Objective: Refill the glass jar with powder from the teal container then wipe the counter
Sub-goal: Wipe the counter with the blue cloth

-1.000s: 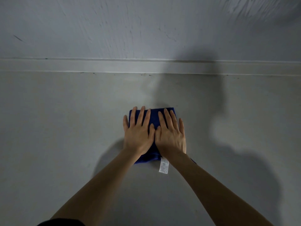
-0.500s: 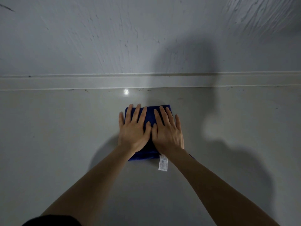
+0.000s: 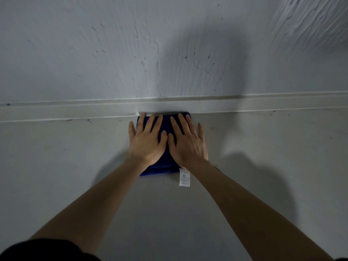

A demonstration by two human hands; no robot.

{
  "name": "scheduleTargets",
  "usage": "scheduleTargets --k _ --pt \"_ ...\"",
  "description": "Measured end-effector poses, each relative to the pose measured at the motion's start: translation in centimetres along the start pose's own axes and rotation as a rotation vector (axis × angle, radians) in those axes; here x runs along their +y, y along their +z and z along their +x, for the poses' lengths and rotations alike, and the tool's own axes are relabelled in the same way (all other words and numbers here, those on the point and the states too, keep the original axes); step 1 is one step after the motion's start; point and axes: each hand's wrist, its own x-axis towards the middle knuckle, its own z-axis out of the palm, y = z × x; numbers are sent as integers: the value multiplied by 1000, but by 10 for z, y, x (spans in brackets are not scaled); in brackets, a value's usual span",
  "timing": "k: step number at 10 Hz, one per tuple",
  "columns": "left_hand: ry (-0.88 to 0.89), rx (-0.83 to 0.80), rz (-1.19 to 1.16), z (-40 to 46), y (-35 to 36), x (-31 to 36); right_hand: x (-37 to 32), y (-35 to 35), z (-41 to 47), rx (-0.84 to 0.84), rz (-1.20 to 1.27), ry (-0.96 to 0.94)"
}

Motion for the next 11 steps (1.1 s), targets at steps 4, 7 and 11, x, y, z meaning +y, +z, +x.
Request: scheduleTargets --k 4,7,11 --pt "-10 33 -23 -1 -3 5 -1 -2 4 -20 -18 10" --pt "-50 118 -33 -4 -6 7 -1 -2 5 -46 -28 4" --pt "-85 -14 56 -28 -8 5 -7 -5 -20 -83 -12 34"
